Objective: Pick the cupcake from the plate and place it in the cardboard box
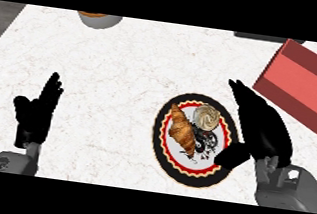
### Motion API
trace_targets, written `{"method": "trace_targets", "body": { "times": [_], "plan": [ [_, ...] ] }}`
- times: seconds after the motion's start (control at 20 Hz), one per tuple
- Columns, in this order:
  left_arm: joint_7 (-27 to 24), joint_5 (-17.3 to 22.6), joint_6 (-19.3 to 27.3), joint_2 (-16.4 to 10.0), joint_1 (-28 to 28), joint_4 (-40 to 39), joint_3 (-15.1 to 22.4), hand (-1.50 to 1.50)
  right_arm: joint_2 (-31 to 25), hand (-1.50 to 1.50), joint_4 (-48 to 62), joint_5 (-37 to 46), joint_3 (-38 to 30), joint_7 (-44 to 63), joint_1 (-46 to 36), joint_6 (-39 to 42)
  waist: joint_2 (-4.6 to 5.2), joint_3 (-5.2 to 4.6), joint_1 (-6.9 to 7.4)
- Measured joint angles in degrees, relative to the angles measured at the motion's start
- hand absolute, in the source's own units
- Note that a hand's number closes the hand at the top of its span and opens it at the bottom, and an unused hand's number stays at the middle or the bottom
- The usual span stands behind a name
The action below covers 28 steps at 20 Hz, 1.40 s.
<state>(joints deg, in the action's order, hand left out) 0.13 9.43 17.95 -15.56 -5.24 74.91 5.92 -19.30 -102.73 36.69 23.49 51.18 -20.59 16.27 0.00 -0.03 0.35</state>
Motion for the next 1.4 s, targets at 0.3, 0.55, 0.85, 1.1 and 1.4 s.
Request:
{"method": "trace_targets", "body": {
  "times": [0.3,0.55,0.85,1.1,1.4],
  "plan": [
    [0.05,-1.3,-1.1,0.99,-1.06,-1.34,-1.81,0.0,6.23,-1.5,3.98,3.26,-0.26,1.41,-1.42,1.82,0.01,0.02,-0.17],
    [0.48,-2.39,-2.08,1.59,0.02,-0.37,-2.54,0.0,10.25,-1.5,6.47,6.7,-0.61,2.13,-2.61,2.79,-0.02,0.02,-0.14],
    [1.62,-3.4,-2.89,1.76,0.34,0.96,-3.67,0.0,14.17,-1.5,10.34,10.98,-0.53,2.53,-3.02,3.04,-0.01,0.02,-0.17],
    [2.19,-4.49,-3.18,2.66,0.73,2.2,-4.15,0.0,16.13,-1.5,14.35,13.32,-2.89,1.51,-4.01,2.86,-0.01,0.03,-0.15],
    [1.25,-5.55,-4.06,3.5,-0.11,0.11,-5.83,0.0,18.17,-1.5,17.57,15.84,-4.44,1.12,-4.22,2.91,0.01,0.02,-0.21]
  ]
}}
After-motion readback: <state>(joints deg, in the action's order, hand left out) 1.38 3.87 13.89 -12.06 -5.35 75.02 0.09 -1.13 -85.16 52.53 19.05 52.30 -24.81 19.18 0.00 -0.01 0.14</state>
